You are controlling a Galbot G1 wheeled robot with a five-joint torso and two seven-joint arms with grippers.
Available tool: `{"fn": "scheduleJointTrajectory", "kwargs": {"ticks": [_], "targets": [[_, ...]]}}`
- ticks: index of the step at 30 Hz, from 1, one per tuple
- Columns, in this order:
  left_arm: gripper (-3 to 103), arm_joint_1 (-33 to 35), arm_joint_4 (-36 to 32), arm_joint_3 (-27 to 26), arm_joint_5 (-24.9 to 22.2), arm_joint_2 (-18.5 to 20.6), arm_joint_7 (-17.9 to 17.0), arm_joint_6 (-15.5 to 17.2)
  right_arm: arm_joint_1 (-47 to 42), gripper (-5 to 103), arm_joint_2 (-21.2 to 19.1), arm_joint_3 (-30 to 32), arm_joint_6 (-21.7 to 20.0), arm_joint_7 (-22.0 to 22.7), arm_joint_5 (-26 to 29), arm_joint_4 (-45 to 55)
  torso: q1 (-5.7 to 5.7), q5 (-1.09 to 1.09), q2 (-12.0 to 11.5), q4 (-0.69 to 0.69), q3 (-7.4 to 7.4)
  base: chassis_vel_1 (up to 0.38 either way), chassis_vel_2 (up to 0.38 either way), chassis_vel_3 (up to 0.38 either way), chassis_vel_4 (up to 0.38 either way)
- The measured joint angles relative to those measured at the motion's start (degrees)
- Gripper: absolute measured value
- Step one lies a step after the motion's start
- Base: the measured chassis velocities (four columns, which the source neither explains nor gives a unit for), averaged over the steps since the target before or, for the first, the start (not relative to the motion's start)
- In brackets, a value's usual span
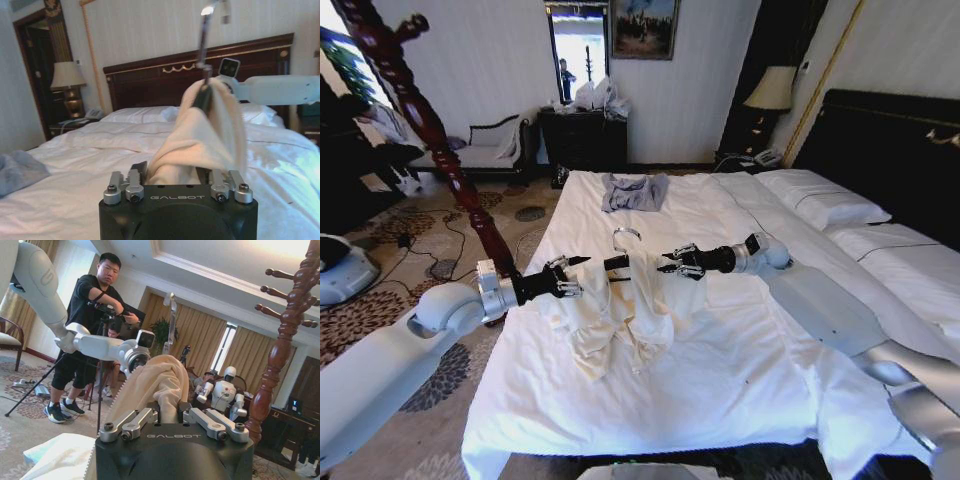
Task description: Pick up the clothes from the bed and hang them on the clothes hanger.
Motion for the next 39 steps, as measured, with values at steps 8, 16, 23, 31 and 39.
{"fn": "scheduleJointTrajectory", "kwargs": {"ticks": [8,16,23,31,39], "targets": [[26,0.24,-0.20,-0.61,-2.50,0.02,3.02,0.55,0.14,15,-0.48,-0.06,1.07,1.94,0.39,0.36,0.00,0.00,0.00,0.00,0.00,0.000,0.000,0.000,0.000],[18,0.67,0.01,-1.00,-3.50,-0.55,4.59,0.58,0.44,1,-0.79,-0.16,1.06,1.93,0.80,0.74,-0.01,0.00,0.00,0.01,0.00,0.000,0.000,0.000,0.000],[18,0.88,0.19,-1.75,-3.96,-0.82,5.05,0.67,-0.07,-3,-1.72,-0.08,2.10,4.22,0.97,1.24,-0.01,0.00,0.00,0.01,0.00,0.000,0.000,0.000,0.000],[18,1.74,0.69,-2.80,-3.95,-1.28,5.06,0.69,-0.78,22,-3.45,0.31,3.15,6.84,2.18,1.76,-0.01,0.00,0.00,0.00,0.00,0.000,0.000,0.000,0.000],[18,1.70,1.93,-5.63,-4.16,-2.96,4.08,0.52,-2.75,50,-5.54,3.34,3.58,14.73,6.80,1.59,0.00,-0.01,0.00,0.01,0.00,0.000,0.000,0.000,0.000]]}}
